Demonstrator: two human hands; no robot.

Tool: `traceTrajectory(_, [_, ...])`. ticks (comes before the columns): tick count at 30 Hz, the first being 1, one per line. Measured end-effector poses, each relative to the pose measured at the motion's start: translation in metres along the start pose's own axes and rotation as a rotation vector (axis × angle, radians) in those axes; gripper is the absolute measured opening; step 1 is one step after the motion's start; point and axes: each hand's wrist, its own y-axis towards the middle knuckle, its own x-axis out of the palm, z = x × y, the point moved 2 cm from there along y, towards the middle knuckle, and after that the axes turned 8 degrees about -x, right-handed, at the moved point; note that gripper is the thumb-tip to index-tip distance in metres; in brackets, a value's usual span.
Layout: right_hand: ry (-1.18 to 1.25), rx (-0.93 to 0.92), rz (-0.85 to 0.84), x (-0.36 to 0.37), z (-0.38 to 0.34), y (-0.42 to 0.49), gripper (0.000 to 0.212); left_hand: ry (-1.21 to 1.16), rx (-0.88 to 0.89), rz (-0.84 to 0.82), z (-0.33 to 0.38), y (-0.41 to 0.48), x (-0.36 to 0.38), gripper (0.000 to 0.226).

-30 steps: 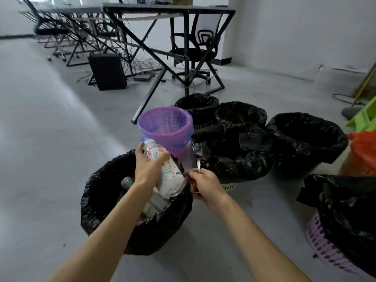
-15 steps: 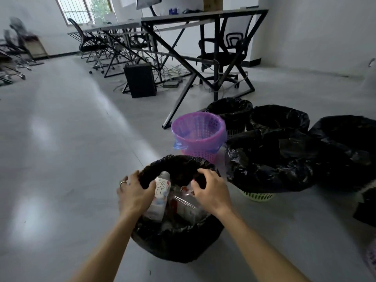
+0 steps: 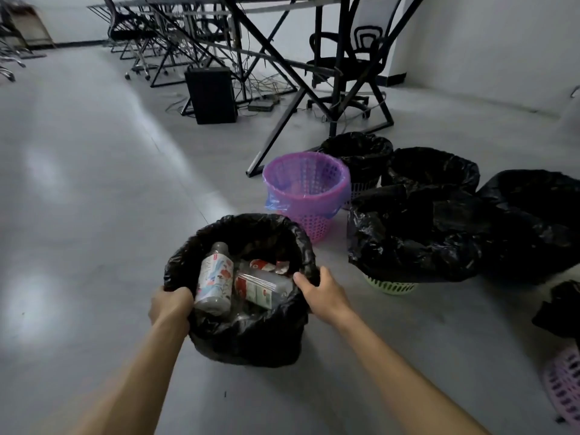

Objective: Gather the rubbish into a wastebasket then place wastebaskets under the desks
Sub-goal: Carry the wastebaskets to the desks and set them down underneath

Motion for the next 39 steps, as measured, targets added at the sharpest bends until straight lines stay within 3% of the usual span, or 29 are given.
traceTrajectory(5, [0.048,-0.032,-0.07,0.02,0.004,0.009,0.057,-0.291,-0.197,0.098,0.003,0.014,-0.018,0.066])
traceTrajectory(9, [0.208,0.129,0.184,-0.011,0.036,0.035,0.097,-0.31,-0.177,0.03,0.007,0.006,-0.008,0.08])
traceTrajectory(13, [0.682,0.323,0.553,-0.066,0.055,0.052,0.064,-0.434,-0.285,0.049,0.016,0.001,0.01,0.107])
traceTrajectory(16, [0.957,0.371,0.666,-0.095,0.066,0.071,0.084,-0.48,-0.297,-0.003,0.02,-0.004,0.026,0.104])
traceTrajectory(19, [1.112,0.381,0.699,-0.114,0.063,0.083,0.077,-0.504,-0.283,-0.021,0.021,-0.009,0.036,0.096])
traceTrajectory(25, [1.155,0.415,0.737,-0.127,0.077,0.086,0.043,-0.475,-0.22,-0.032,0.017,0.001,0.051,0.089])
traceTrajectory(28, [1.15,0.411,0.756,-0.129,0.073,0.075,0.012,-0.477,-0.209,-0.046,0.018,0.001,0.054,0.086])
traceTrajectory(32, [1.162,0.421,0.785,-0.127,0.078,0.054,0.009,-0.534,-0.23,-0.093,0.016,0.006,0.053,0.088])
traceTrajectory(36, [1.054,0.464,0.841,-0.133,0.106,0.026,0.025,-0.576,-0.276,-0.131,0.017,0.003,0.064,0.083])
traceTrajectory(39, [0.914,0.56,0.768,-0.141,0.133,0.0,0.013,-0.58,-0.434,-0.242,0.016,-0.008,0.067,0.074])
